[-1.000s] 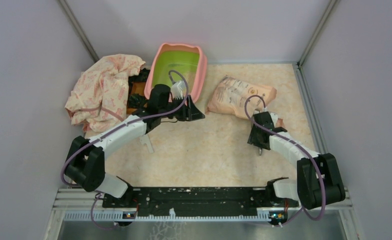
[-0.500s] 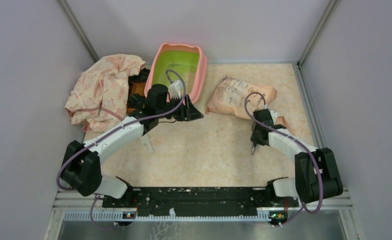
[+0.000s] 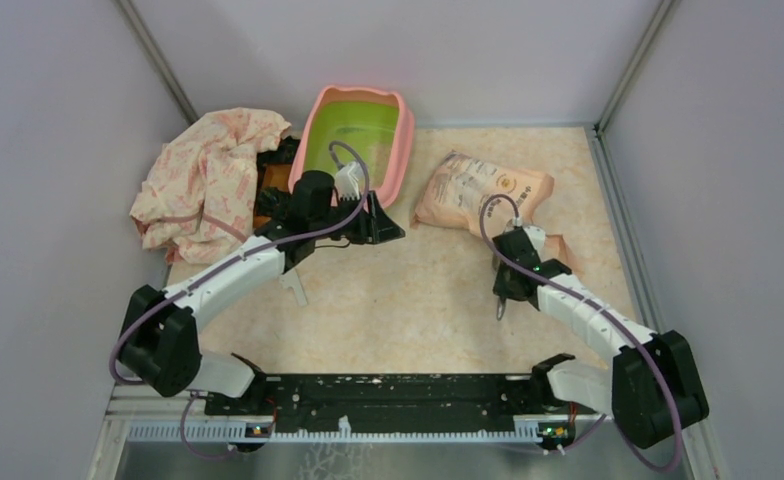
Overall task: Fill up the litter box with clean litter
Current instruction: 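Scoop the cat litter from the cat litter bag.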
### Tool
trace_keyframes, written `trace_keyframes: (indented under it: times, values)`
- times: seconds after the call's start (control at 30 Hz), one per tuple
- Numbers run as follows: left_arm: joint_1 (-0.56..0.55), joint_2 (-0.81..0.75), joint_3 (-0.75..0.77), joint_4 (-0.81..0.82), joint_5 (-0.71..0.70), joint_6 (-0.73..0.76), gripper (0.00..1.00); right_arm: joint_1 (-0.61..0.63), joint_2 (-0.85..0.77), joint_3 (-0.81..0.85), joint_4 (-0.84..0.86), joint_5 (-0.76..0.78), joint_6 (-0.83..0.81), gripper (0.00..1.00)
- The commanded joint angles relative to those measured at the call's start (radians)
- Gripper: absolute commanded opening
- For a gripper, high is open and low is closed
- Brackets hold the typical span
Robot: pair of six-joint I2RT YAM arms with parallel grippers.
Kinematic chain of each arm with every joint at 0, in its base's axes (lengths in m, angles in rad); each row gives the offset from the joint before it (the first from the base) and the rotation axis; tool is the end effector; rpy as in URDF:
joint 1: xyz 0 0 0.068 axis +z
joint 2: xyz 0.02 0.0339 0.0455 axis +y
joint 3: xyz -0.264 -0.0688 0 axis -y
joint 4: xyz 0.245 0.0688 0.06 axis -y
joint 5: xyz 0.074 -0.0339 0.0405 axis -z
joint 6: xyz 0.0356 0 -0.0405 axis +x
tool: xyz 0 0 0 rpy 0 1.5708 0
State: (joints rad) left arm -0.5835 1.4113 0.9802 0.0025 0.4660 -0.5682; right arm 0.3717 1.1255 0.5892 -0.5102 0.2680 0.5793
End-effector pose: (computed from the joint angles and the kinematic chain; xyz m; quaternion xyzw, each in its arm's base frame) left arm 0.2599 -0.1907 0.2823 0.1311 0.8176 -0.4493 0.3353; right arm 0.1914 0.0645 0.1844 0.1336 0.9484 0.0029 0.2874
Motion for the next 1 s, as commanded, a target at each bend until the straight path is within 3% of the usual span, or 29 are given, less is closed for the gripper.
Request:
trace_keyframes:
  times: [0.0, 0.47, 0.7, 0.97]
  values:
    - [-0.006, -0.050, -0.022, 0.002, -0.016, 0.005, 0.59, 0.083, -0.030, 0.027, -0.004, 0.090, 0.068, 0.00]
    - [-0.004, -0.103, 0.017, -0.073, -0.053, 0.039, 0.60, 0.453, -0.165, 0.070, -0.270, 0.203, 0.291, 0.00]
    - [0.008, -0.127, 0.025, -0.098, -0.063, 0.051, 0.60, 0.610, -0.147, 0.128, -0.349, 0.230, 0.378, 0.00]
    - [0.182, -0.243, -0.043, -0.133, -0.015, 0.048, 0.62, 0.667, 0.021, 0.391, -0.371, 0.243, 0.273, 0.00]
